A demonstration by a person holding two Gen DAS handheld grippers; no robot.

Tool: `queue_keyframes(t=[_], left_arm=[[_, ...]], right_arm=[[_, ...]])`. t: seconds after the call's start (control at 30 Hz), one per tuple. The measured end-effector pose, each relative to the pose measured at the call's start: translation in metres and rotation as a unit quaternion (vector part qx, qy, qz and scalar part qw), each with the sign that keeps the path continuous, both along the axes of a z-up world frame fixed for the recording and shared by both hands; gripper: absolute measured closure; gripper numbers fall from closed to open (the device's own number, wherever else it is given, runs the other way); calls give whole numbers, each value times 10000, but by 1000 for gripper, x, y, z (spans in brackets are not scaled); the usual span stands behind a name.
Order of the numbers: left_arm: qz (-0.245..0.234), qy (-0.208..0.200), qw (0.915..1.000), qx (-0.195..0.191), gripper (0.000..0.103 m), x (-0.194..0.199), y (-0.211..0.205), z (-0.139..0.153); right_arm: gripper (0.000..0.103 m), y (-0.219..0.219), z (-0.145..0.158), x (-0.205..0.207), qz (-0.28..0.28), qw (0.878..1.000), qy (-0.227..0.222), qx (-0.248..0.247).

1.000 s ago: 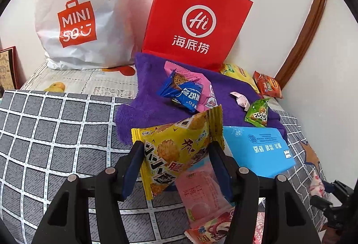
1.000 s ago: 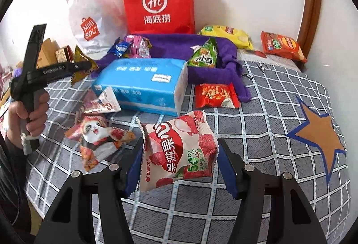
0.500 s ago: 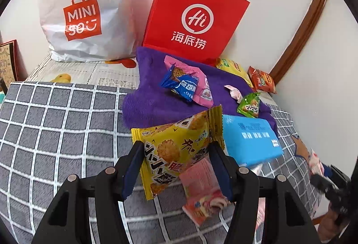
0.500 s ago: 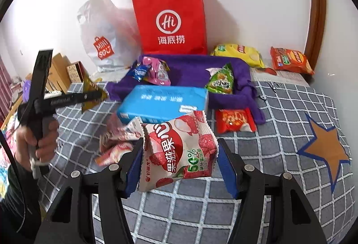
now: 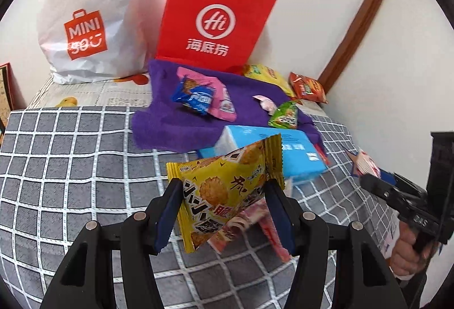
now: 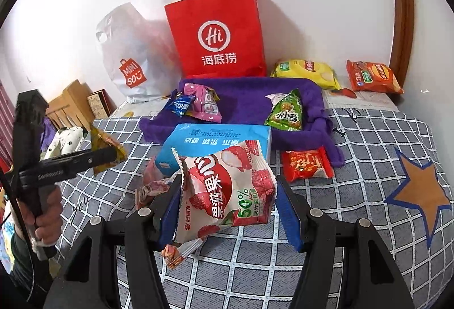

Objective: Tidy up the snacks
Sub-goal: 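Carry the yellow bag and lychee packet over the purple towel with both tools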

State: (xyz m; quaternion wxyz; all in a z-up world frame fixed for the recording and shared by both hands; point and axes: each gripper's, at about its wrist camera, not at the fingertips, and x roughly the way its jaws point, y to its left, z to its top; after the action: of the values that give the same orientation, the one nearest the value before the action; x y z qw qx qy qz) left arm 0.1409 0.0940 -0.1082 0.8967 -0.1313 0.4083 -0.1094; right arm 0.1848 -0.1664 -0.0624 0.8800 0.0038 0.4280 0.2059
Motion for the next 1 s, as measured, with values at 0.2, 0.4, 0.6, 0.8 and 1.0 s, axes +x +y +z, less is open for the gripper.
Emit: queue_keyframes(t=[0.2,0.4,0.6,0.8,1.0], left_arm=[[-286,-62,9995,-95,45,-4,-20,11],[-472,-154,9986,-156,45,3,-40,28],[-578,-211,9978,-256,45,20,-53,46],[-559,-359,9976,-205,45,42,-54,68],[-449,-424,9980,-141,45,73,-44,84]], right_arm=[[42,-3,6,10,-101,9999,-19,53],[42,1,15,25,-107,9999,-107,-10],[42,3,26,46,-115,9997,-195,25],[42,7,39,77,-171,9997,-183,44],[42,16,50,114,-238,9995,-204,21]])
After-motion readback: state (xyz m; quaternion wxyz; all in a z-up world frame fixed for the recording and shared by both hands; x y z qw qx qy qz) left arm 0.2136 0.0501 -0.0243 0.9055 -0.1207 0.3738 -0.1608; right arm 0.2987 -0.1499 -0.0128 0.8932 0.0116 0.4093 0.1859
